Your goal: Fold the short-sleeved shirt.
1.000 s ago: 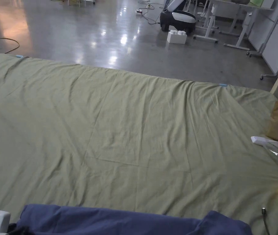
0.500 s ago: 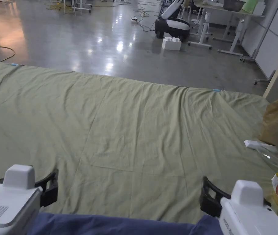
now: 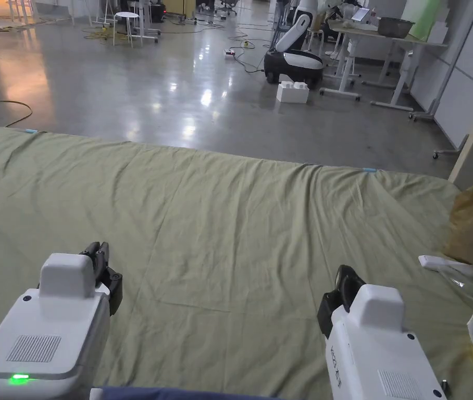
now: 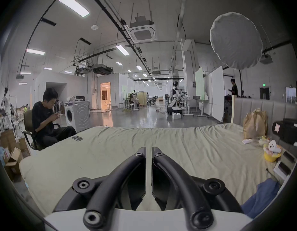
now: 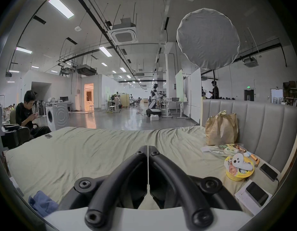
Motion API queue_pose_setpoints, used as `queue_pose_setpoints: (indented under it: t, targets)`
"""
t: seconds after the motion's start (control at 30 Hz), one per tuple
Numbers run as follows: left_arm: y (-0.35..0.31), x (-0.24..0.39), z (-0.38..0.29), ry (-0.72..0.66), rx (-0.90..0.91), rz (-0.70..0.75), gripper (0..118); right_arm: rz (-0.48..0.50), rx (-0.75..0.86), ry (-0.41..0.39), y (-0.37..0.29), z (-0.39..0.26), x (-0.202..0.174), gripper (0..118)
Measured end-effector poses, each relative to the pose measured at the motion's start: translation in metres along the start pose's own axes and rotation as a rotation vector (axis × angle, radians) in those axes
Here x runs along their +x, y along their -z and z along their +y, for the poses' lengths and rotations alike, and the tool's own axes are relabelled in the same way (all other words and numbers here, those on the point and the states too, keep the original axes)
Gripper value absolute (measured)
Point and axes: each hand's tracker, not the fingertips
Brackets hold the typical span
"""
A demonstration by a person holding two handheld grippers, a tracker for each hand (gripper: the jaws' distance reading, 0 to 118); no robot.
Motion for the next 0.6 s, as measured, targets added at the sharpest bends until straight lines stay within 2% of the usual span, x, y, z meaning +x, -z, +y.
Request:
queue_pose_setpoints:
  t: [0.07, 0.1, 0.17, 0.23, 0.4, 0.47, 0.6]
  targets:
    - [0.001, 0.000, 0.001, -0.004, -0.006, -0.002, 2, 0.005, 0.072, -0.083, 0.000, 0.005, -0.003, 2]
    - [0.002, -0.001, 0.001, -0.006, -0.016, -0.007, 2, -0.006, 0.032, -0.045, 0.001, 0.003, -0.002, 2]
    - [0.002, -0.003, -0.001, -0.010, -0.030, -0.011, 2, -0.014, 0.049, -0.062, 0.000, 0.005, -0.002, 2]
    - [0.002, -0.010, -0.003, -0.030, -0.055, -0.029, 2, -0.007, 0.032, -0.036, 0.001, 0.005, -0.001, 2]
    - [0.004, -0.045, -0.022, -0.066, -0.236, -0.156, 2, 0.007, 0.022, -0.049, 0.003, 0.005, 0.003, 2]
    - [0.003, -0.064, -0.034, -0.078, -0.308, -0.161, 2, 0.012, 0.011, -0.056, 0.002, 0.003, 0.004, 2]
    - [0.000, -0.116, -0.063, -0.203, -0.475, -0.230, 3, 0.024, -0.022, -0.065, 0.005, -0.004, 0.005, 2]
